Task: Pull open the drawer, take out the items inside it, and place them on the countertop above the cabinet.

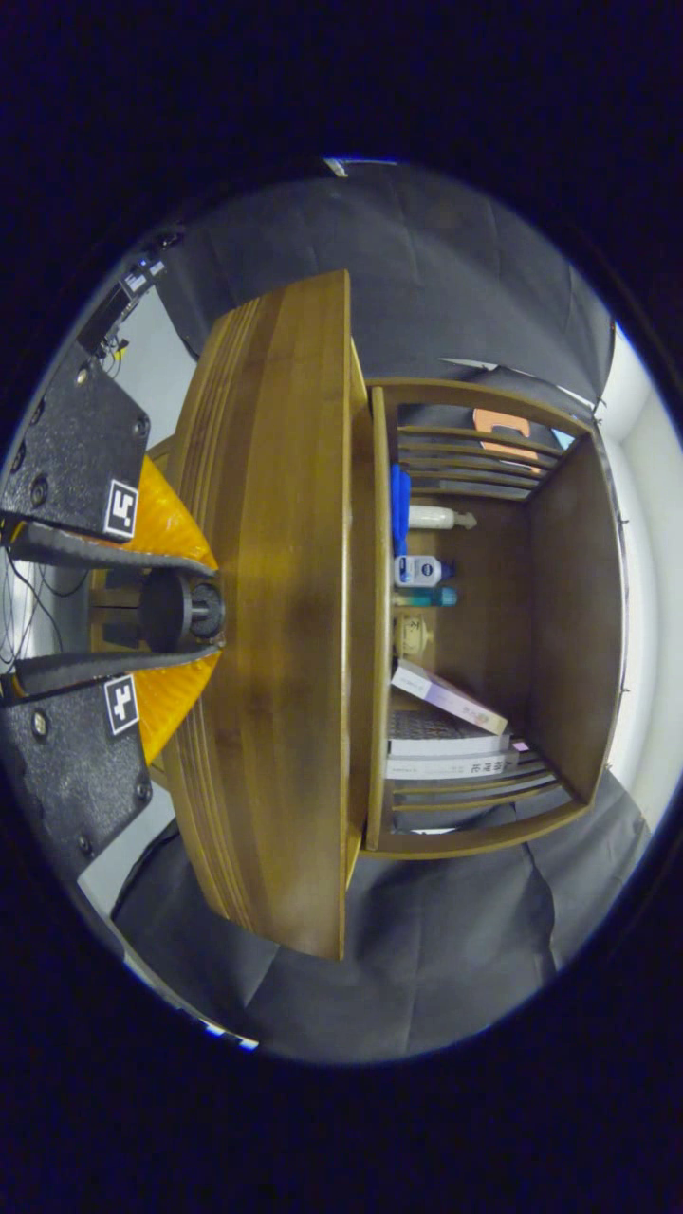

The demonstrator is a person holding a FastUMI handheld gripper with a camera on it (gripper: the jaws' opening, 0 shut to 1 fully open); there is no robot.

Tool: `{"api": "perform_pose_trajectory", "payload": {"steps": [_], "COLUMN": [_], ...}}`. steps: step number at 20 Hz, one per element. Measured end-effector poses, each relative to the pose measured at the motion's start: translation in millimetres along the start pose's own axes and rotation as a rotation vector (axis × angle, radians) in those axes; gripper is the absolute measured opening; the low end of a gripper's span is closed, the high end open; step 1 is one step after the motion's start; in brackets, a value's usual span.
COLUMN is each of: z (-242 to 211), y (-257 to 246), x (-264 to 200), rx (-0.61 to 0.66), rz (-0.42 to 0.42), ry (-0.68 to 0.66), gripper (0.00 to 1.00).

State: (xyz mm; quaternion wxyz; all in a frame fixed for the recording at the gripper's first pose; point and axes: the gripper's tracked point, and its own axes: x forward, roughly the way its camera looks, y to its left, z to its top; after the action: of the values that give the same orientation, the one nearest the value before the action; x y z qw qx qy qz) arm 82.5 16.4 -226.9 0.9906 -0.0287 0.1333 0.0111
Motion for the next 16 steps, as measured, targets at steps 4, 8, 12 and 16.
{"api": "perform_pose_trajectory", "payload": {"steps": [4, 8, 12, 16], "z": [-9, -16, -21, -24], "y": [4, 6, 5, 6], "x": [-19, -34, -46, -53], "rx": [-0.002, 0.004, 0.01, 0.008], "rz": [0.016, 0.022, 0.029, 0.03], "ry": [0.004, 0.01, 0.013, 0.008], "gripper": [0.39, 0.39, 0.39, 0.39]}}
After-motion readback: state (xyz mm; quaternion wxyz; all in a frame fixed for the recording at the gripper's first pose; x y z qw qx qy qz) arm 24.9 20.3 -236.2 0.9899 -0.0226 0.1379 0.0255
